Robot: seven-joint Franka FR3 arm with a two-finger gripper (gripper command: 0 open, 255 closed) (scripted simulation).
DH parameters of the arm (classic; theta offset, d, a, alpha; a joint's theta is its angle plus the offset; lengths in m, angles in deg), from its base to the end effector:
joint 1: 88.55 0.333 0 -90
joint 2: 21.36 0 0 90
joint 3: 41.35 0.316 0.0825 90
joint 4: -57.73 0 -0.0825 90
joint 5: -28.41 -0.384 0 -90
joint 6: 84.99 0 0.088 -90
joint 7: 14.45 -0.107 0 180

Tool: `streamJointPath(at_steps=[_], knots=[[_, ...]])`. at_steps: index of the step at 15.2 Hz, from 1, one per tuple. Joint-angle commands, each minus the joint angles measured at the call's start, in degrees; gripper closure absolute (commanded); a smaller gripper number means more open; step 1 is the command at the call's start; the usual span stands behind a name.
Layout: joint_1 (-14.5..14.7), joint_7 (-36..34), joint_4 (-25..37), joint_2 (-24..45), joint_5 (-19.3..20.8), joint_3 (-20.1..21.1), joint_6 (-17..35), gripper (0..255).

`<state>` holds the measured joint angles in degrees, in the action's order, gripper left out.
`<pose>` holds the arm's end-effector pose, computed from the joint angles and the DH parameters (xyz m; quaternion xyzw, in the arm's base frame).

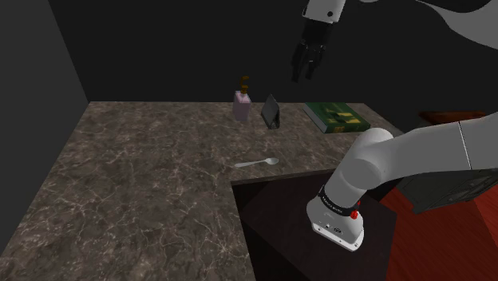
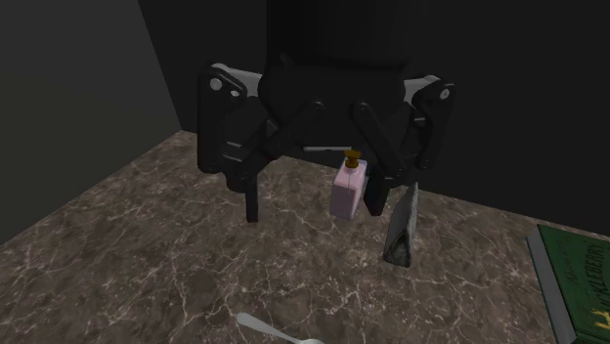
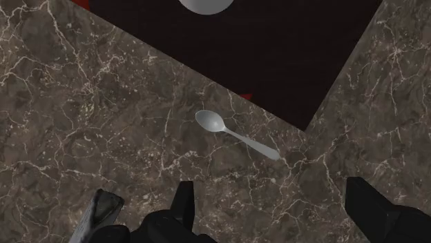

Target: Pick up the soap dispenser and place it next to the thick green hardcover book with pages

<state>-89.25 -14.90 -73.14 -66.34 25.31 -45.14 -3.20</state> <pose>0.2916 -0.0239 0.6115 -0.9976 0.0296 0.0349 0.0511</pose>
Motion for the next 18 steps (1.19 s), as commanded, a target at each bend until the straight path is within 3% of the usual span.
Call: streamJointPath(at_steps=[1, 10, 18], knots=[[0.0, 0.0, 0.0, 0.0, 0.0, 0.0, 0.0, 0], [-1.75, -2.94, 5.97, 18.93, 0.1, -1.31, 10.59, 0], [-3.2, -5.12, 15.93, 36.59, -0.6, -3.11, 16.09, 0]])
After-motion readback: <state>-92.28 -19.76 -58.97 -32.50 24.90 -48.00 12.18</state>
